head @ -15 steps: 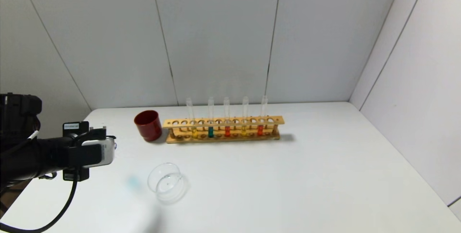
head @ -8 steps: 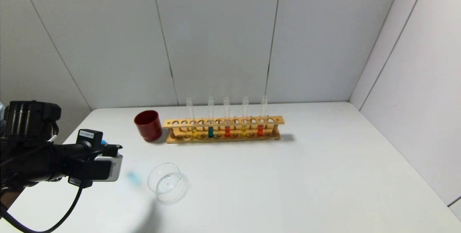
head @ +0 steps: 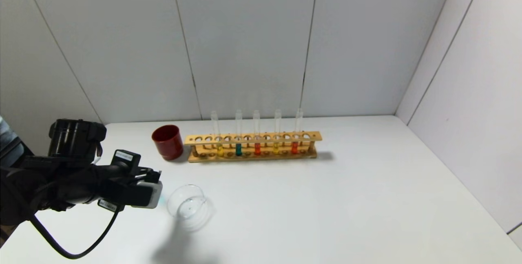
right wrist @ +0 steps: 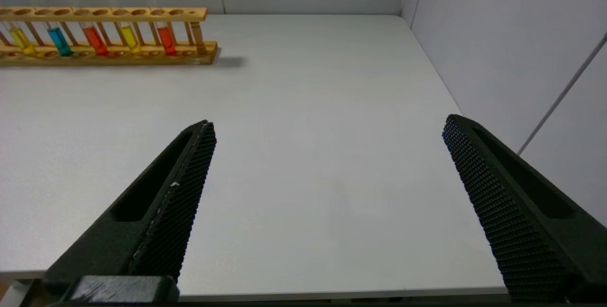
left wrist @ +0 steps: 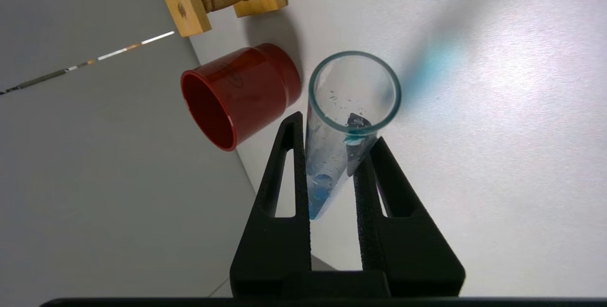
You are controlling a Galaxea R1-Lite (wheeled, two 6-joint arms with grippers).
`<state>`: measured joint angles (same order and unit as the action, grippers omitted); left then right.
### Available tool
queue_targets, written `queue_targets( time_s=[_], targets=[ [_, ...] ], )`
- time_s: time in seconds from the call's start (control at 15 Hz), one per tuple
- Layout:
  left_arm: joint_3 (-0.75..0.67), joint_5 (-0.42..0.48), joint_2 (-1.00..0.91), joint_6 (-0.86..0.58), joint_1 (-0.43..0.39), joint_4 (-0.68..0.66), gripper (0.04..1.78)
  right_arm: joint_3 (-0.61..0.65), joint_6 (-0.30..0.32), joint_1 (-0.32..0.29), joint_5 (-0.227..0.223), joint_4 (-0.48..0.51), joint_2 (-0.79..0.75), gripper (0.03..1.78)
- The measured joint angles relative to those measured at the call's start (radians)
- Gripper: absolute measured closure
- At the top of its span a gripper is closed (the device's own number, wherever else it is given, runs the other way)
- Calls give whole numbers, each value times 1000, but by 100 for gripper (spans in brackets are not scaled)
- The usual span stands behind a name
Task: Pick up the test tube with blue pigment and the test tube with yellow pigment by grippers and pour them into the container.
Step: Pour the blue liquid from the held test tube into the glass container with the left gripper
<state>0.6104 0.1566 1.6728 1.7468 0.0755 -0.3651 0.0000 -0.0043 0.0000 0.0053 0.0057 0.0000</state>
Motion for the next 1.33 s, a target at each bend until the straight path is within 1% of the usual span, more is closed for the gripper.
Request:
queue_targets(
  time_s=[0.13,0.27,0.33,0.8,1.0,1.33],
  targets=[
    [14,-33,23,52,10,-38,150,0,0,0,0,0,0,6],
    [46,-74,39,128,12,-19,150,0,0,0,0,0,0,6],
    [54,-80,50,141,14,-15,150,0,0,0,0,0,0,6],
    [103,-86,138,144,73,-24,150,0,0,0,-1,0,0,6],
    [121,-100,160,151,80,-23,150,0,0,0,-1,0,0,6],
    [142,-113,164,241,101,-22,150,0,0,0,0,0,0,6]
  ],
)
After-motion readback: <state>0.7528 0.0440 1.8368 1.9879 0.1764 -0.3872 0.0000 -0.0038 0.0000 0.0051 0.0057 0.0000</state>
